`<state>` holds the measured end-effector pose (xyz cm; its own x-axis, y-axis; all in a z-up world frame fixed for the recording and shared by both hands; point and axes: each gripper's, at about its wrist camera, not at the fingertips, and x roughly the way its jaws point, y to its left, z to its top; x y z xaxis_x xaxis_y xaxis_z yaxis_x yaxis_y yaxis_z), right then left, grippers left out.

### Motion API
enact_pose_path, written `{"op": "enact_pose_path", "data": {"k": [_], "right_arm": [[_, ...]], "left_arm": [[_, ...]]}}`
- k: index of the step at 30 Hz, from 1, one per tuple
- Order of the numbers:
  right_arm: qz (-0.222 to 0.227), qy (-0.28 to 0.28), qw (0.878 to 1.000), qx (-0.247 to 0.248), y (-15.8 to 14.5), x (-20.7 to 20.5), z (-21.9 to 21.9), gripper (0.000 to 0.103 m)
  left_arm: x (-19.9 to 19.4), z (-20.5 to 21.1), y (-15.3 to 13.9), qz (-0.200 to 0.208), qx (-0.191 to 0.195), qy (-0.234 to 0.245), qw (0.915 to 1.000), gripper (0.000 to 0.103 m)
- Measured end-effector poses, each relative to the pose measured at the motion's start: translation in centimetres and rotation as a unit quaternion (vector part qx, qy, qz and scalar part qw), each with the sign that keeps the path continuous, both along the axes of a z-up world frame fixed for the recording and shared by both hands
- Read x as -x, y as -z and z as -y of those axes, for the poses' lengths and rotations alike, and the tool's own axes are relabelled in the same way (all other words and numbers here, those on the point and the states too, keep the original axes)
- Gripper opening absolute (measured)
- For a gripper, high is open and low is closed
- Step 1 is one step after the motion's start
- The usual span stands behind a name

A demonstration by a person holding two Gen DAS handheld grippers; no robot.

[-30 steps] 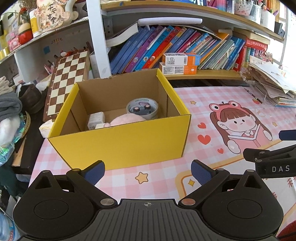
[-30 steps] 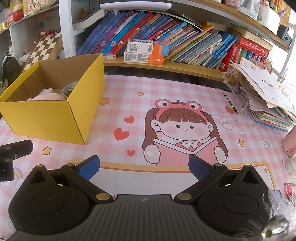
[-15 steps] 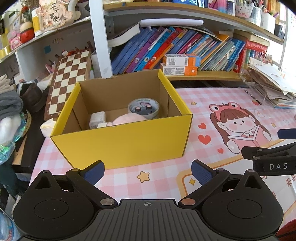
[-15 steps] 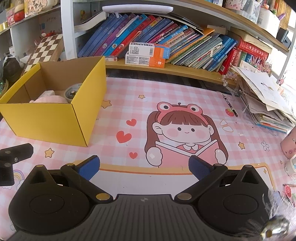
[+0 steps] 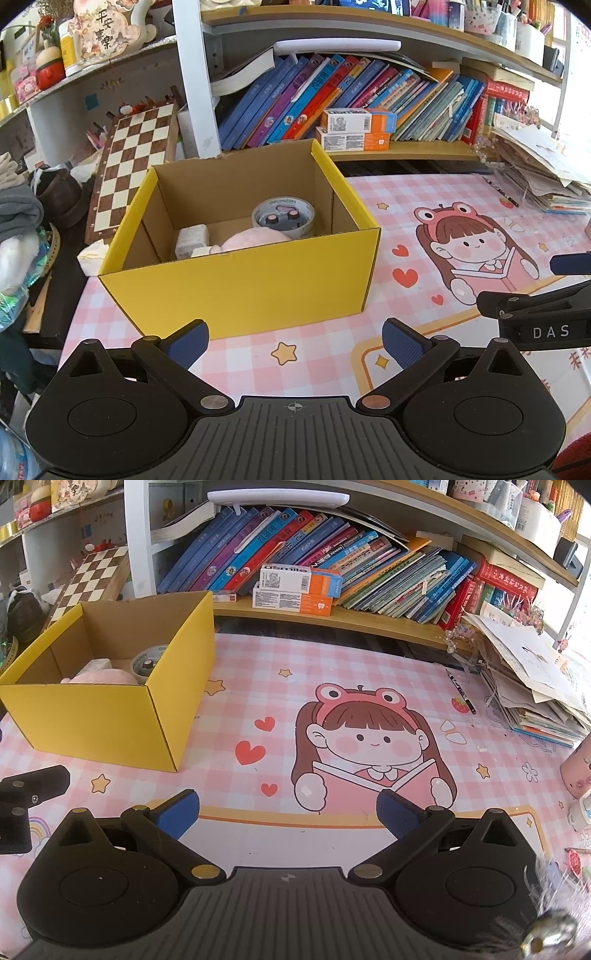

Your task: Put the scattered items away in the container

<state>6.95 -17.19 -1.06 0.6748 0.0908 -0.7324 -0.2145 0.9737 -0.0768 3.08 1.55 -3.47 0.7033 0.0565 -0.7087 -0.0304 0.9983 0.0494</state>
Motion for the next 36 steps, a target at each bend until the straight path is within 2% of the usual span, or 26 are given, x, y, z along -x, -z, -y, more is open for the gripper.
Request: {"op": "enact_pose_path", "data": {"k": [29,36], "right_arm": [[-0.003,0.002,1.0,0.0,0.27,-0.13,-0.43,0.103],[-0.004,0.003,1.0,0.001,0.26,0.01,-0.59,0.103]], "left_arm": [[-0.19,0.3,0.3,-0.007,0.0,0.007,0.9999,0.101],[0.06,0.35,0.03,0.005,0.007,0.015,0.9999,0.101]]}}
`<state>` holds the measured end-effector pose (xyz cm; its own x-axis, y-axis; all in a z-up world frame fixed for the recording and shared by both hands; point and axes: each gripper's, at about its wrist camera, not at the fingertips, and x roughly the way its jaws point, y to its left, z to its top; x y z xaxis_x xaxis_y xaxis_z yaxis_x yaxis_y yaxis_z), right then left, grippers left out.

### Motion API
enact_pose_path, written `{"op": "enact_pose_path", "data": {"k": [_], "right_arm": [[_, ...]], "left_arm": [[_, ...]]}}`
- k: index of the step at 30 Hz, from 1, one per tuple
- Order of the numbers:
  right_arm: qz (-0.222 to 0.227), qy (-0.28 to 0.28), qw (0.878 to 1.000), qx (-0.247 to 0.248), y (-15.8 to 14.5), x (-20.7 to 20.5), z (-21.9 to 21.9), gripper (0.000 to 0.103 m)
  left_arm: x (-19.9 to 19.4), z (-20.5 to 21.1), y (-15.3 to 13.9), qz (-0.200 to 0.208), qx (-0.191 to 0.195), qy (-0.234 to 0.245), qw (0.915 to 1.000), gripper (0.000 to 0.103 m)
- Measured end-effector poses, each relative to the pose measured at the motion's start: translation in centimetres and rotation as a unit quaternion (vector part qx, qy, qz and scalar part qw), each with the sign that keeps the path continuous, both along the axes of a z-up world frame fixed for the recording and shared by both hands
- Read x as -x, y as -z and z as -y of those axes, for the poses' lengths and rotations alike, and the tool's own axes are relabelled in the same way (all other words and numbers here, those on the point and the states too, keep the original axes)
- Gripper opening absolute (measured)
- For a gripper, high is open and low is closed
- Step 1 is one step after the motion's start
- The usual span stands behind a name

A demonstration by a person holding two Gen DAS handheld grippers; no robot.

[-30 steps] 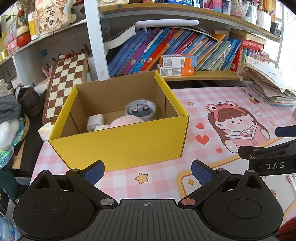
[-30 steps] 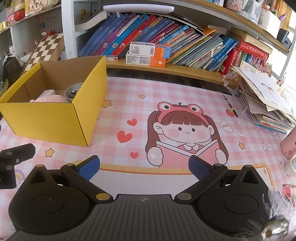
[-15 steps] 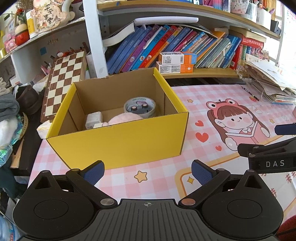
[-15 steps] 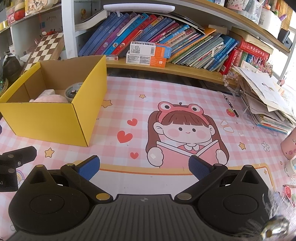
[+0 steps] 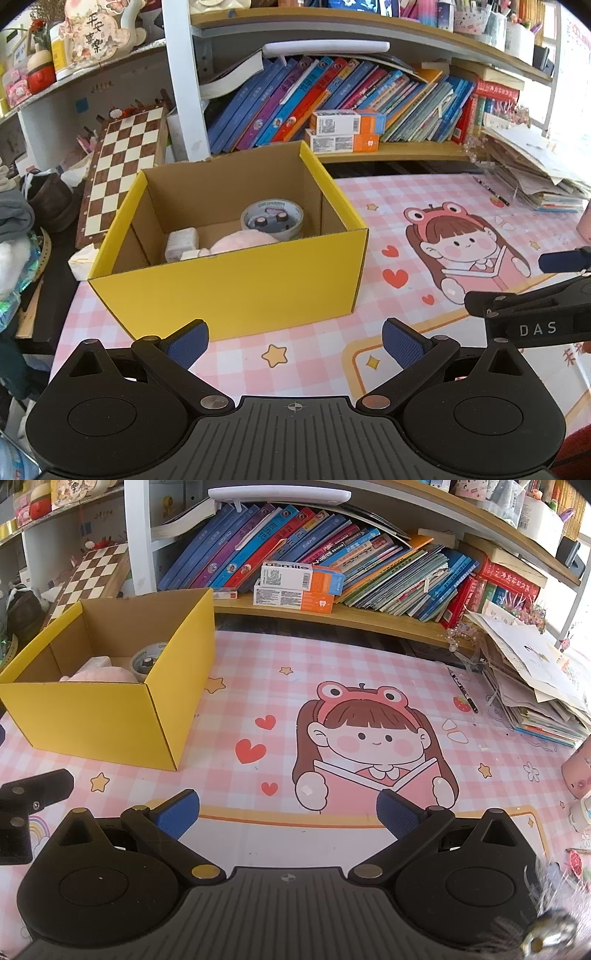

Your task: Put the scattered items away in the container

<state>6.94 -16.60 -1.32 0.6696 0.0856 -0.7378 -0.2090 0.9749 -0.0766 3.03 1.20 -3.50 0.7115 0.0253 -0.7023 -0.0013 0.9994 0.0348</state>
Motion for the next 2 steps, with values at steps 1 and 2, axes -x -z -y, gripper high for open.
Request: {"op": "enact_pose_path", "data": {"k": [1,2], "right_arm": [[0.0,0.0,1.0,0.0,0.0,0.02,-0.03,0.103],[-0.001,0.0,1.0,0.0,0.01,0.02,-0.05,0.103]], "left_arm": [[-0.03,0.0,-0.01,0.0,0.001,0.001,1.0,0.101],[-0.07,-0.01,-0.02,0.0,0.001,0.003,1.0,0.101]]}}
